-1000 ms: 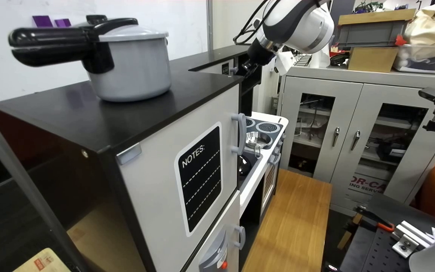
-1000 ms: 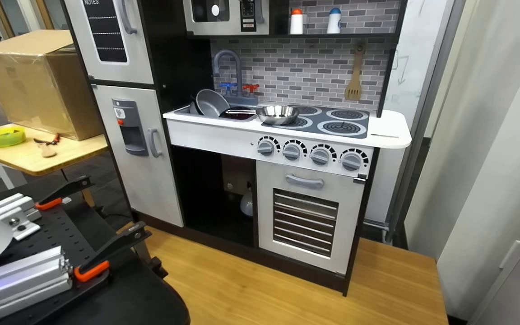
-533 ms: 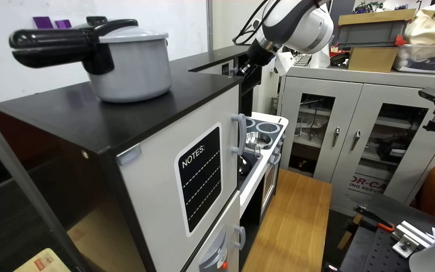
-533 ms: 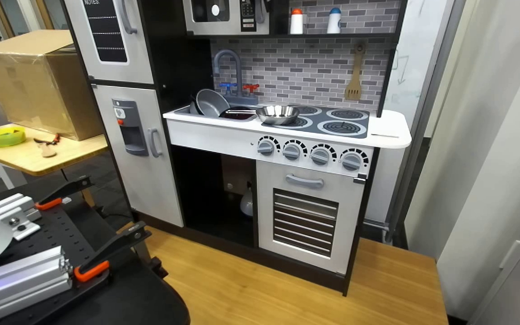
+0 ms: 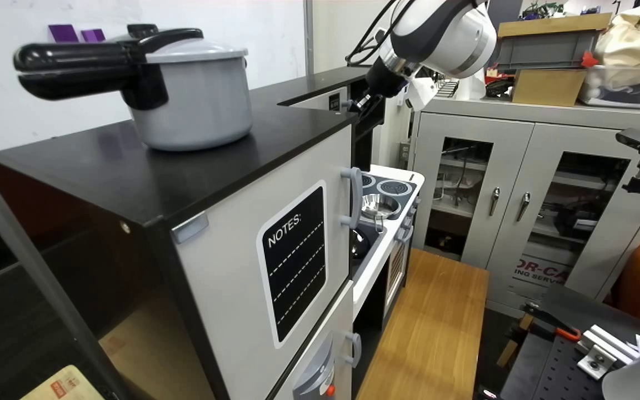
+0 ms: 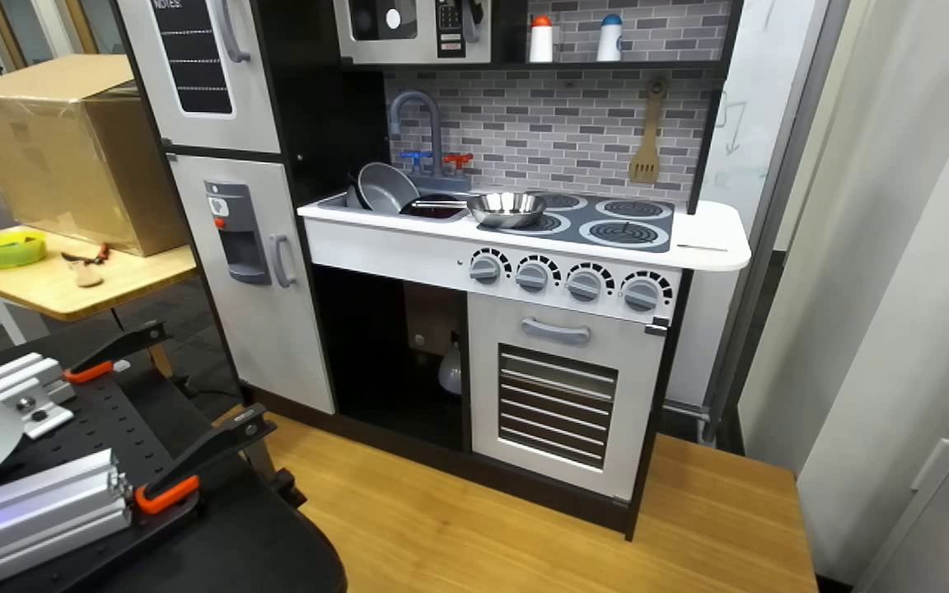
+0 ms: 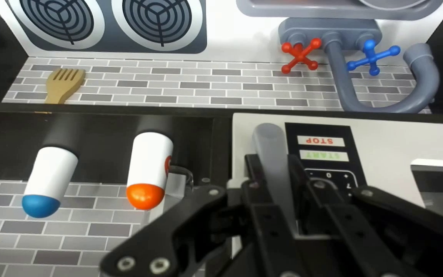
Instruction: Open the door of the top cabinet.
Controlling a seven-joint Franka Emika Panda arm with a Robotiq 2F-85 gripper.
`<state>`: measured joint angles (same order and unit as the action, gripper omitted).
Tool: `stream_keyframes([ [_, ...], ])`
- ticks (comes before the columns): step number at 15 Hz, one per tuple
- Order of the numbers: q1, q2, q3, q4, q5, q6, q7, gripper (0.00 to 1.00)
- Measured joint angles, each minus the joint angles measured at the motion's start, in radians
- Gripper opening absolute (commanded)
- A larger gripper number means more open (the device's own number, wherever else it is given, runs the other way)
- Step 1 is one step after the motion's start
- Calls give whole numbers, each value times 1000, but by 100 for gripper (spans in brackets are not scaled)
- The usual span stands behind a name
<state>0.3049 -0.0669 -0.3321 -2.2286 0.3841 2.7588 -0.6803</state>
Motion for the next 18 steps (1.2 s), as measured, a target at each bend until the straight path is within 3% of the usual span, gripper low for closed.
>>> stream_keyframes([
  [10, -9, -205, -2, -205, -62, 0, 10, 5],
  [18, -91, -436, 90, -373, -159, -131, 88, 5],
])
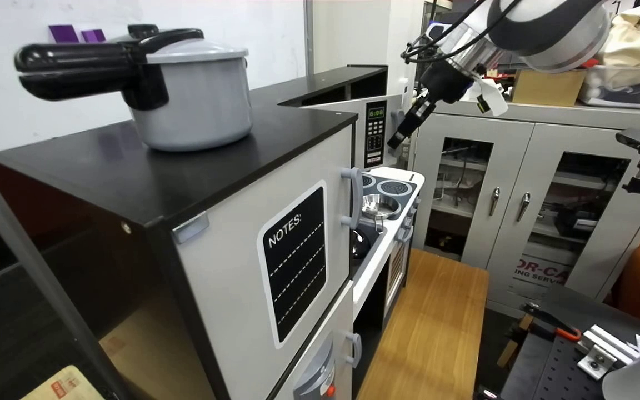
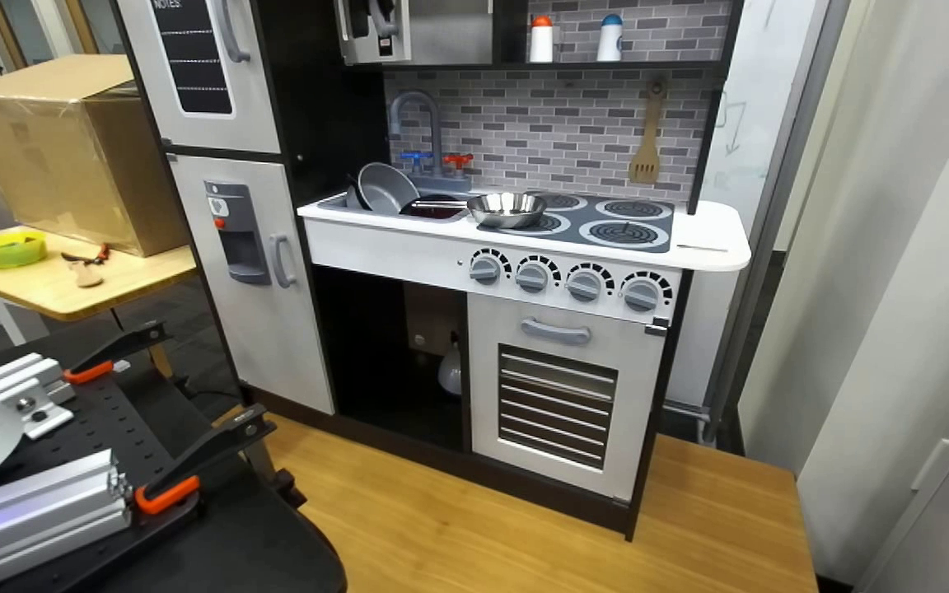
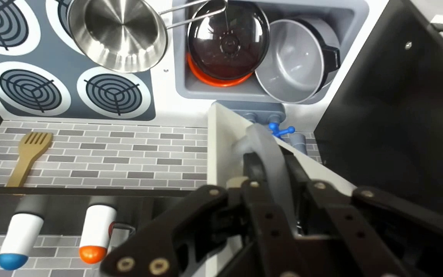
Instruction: Open the door of the top cabinet.
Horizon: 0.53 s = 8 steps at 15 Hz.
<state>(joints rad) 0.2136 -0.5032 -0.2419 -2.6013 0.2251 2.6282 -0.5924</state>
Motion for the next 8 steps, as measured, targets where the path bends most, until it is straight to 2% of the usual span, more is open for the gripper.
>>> stream_keyframes([
  [8, 2, -101, 27, -60, -44, -72, 46, 5],
])
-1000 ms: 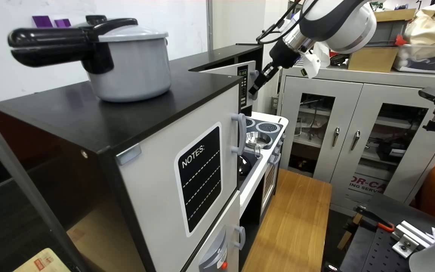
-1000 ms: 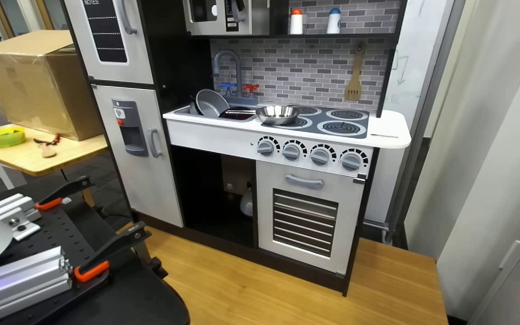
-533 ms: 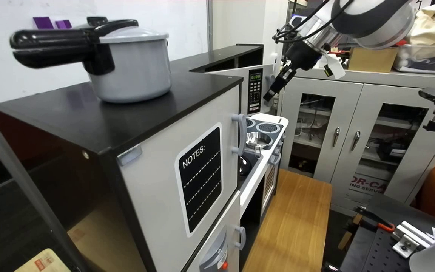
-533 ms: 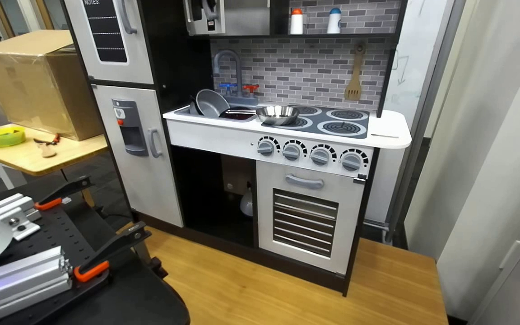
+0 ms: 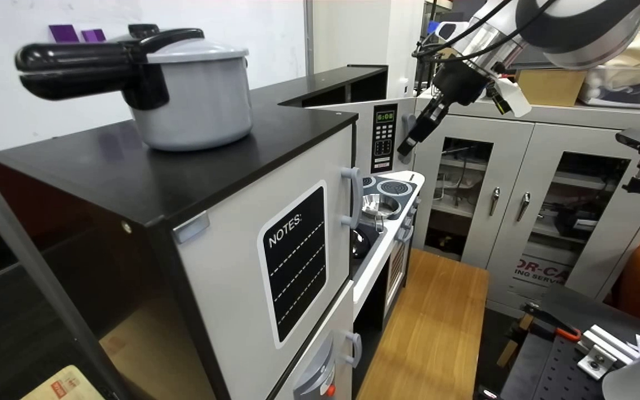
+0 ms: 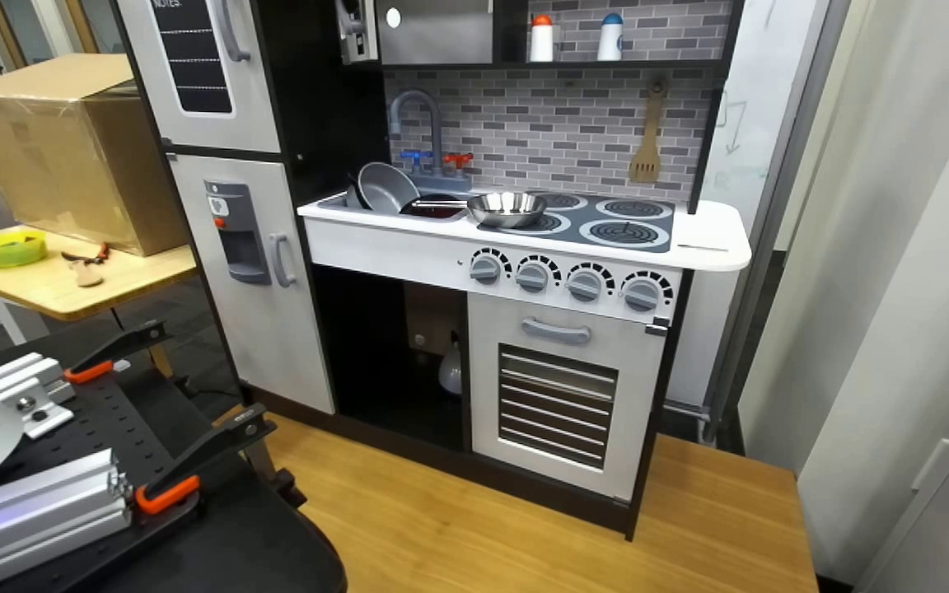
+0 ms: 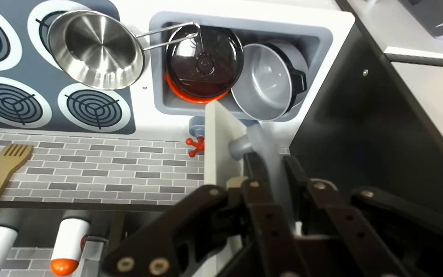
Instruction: Open the door of the top cabinet.
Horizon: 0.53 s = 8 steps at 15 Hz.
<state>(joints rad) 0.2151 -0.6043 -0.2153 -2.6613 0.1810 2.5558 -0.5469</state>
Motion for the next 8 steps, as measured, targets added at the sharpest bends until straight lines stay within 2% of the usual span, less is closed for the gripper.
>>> stream_keyframes([
  [1, 1, -5, 1, -2, -2, -7, 0, 9],
  [2, 1, -10, 2, -4, -4, -11, 0, 44],
  [3, 1, -13, 3, -6, -7, -13, 0, 44],
  [4, 2, -18, 4, -8, -8, -19, 0, 19],
  [5, 3, -18, 5, -9, -8, -20, 0, 19],
  [6, 4, -17, 5, -10, -9, -19, 0, 24],
  [7, 3, -17, 3, -10, -9, -19, 0, 54],
  [8, 3, -18, 3, -10, -9, -19, 0, 61],
])
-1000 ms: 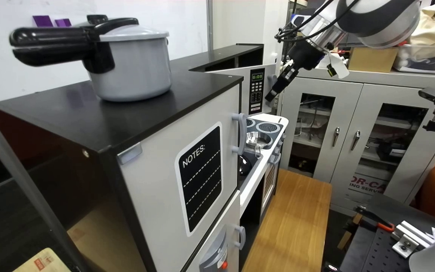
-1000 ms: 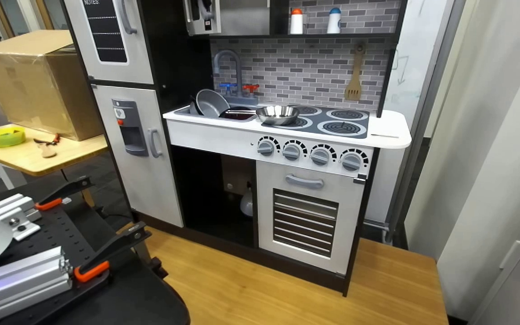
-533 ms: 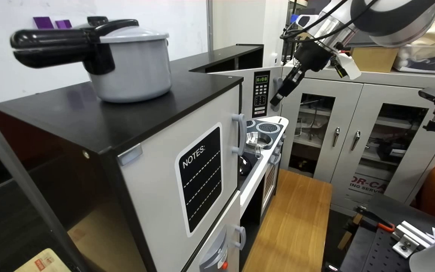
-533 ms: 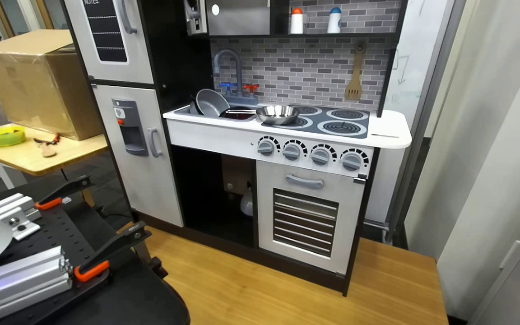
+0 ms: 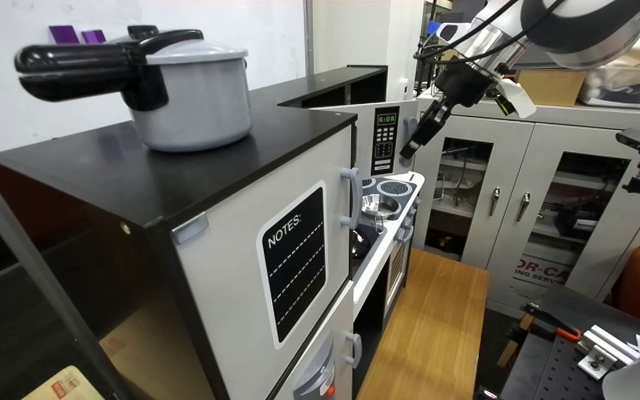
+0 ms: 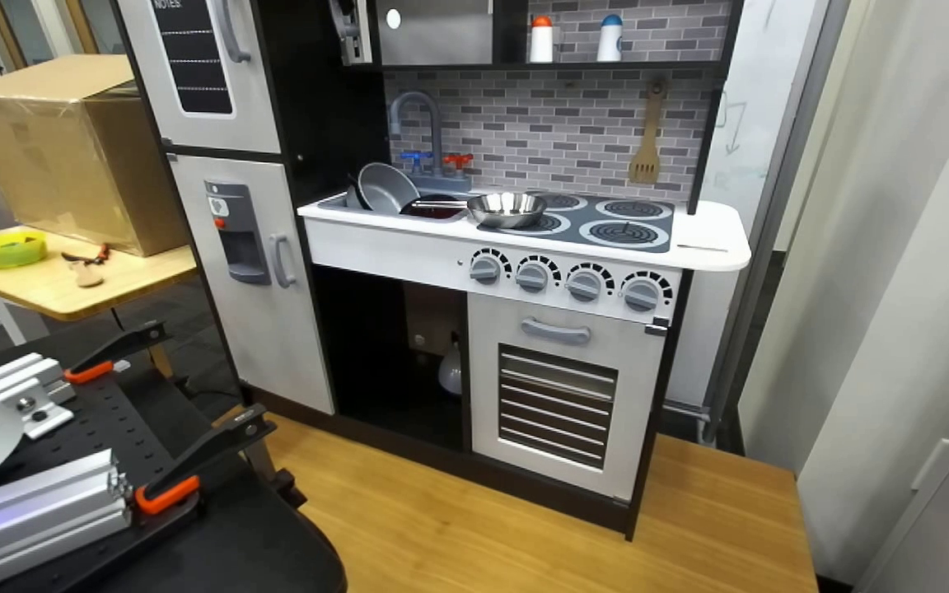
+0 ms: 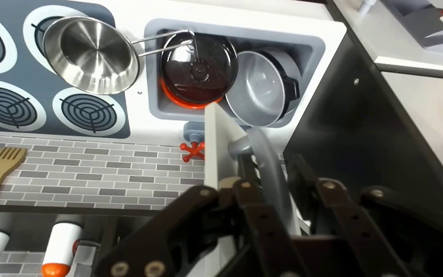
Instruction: Open the door of the top cabinet.
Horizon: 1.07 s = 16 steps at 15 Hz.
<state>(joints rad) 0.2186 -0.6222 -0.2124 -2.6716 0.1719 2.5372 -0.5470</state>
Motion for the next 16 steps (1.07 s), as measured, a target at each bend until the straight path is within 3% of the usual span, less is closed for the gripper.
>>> stream_keyframes([
  [6, -2, 0, 0, -2, 0, -1, 1, 99],
  [16, -21, -11, -2, -3, -13, -32, 2, 100],
])
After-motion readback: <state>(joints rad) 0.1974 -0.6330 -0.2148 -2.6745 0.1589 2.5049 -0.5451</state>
